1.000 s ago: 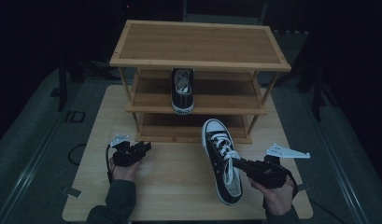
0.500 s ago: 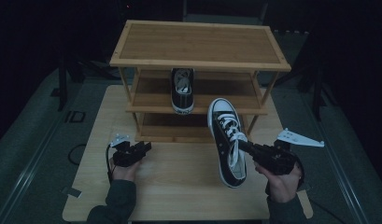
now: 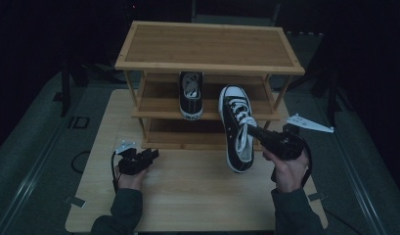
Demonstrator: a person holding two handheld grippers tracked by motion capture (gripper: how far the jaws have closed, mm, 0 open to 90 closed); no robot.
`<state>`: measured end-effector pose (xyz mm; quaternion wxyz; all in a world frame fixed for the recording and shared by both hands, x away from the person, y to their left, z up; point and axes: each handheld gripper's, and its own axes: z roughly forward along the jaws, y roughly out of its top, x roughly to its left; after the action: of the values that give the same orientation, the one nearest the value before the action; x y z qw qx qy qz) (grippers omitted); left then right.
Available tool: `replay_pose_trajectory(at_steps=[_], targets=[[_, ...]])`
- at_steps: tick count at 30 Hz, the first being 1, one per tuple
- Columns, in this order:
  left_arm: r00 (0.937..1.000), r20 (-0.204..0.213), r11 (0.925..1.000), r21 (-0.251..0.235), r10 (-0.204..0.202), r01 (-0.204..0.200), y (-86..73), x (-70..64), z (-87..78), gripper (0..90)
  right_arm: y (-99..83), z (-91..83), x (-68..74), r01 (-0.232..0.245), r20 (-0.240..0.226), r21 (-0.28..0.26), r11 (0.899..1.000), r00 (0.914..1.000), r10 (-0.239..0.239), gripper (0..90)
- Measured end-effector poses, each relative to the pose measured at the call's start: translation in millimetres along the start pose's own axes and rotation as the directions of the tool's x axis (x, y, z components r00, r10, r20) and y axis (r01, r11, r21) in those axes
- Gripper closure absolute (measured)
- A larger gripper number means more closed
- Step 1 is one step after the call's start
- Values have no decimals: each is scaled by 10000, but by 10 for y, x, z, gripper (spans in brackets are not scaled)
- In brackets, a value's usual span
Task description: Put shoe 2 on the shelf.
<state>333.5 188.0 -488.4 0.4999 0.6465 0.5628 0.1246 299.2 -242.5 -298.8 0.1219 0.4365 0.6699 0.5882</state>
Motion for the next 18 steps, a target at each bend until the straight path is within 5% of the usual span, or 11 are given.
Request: replay_pose_trajectory(at_steps=[18], targets=[[10000, 33, 10000, -14, 16, -16, 4, 6, -1, 606, 338, 652, -217, -716, 678, -162, 9973, 9951, 726, 883]])
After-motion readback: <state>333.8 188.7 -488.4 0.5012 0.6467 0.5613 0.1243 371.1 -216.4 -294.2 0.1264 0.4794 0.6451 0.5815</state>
